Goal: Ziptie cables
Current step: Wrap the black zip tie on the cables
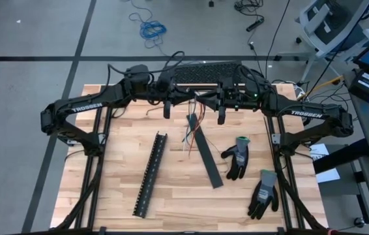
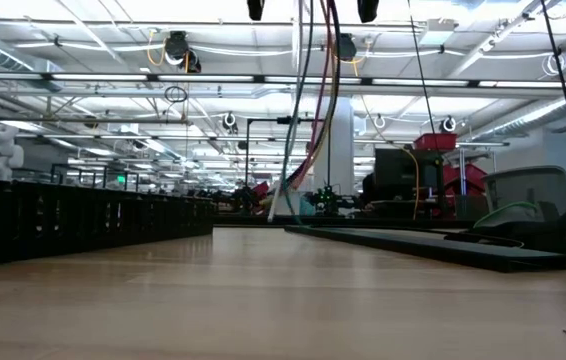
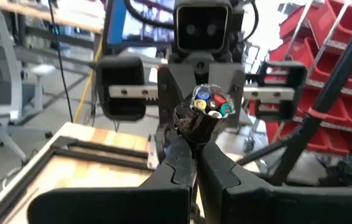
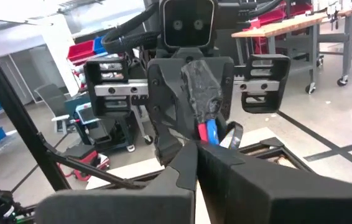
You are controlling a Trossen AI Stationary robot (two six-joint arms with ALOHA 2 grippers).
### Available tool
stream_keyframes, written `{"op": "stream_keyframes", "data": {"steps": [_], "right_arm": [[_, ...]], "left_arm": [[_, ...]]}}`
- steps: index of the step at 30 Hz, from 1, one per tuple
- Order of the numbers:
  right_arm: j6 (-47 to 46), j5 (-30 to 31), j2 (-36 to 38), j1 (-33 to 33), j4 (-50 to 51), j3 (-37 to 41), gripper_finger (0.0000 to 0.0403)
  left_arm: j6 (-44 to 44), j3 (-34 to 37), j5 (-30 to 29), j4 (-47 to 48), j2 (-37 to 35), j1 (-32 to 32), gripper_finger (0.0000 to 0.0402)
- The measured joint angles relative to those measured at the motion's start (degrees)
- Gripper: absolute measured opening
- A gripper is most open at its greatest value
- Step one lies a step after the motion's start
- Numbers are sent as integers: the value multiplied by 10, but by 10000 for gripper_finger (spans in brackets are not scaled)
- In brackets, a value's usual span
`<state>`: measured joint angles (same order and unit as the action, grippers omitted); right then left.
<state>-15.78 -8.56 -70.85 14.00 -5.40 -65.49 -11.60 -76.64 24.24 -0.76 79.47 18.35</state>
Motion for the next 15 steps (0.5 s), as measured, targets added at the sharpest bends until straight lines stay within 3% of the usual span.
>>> {"op": "stream_keyframes", "data": {"steps": [7, 15], "right_arm": [[1, 27, 0, 4, -1, 1, 0], [-5, 17, 0, 3, -12, 1, 0]], "left_arm": [[40, 0, 45, 75, -18, -4, 11], [81, -1, 15, 58, -19, -9, 11]]}}
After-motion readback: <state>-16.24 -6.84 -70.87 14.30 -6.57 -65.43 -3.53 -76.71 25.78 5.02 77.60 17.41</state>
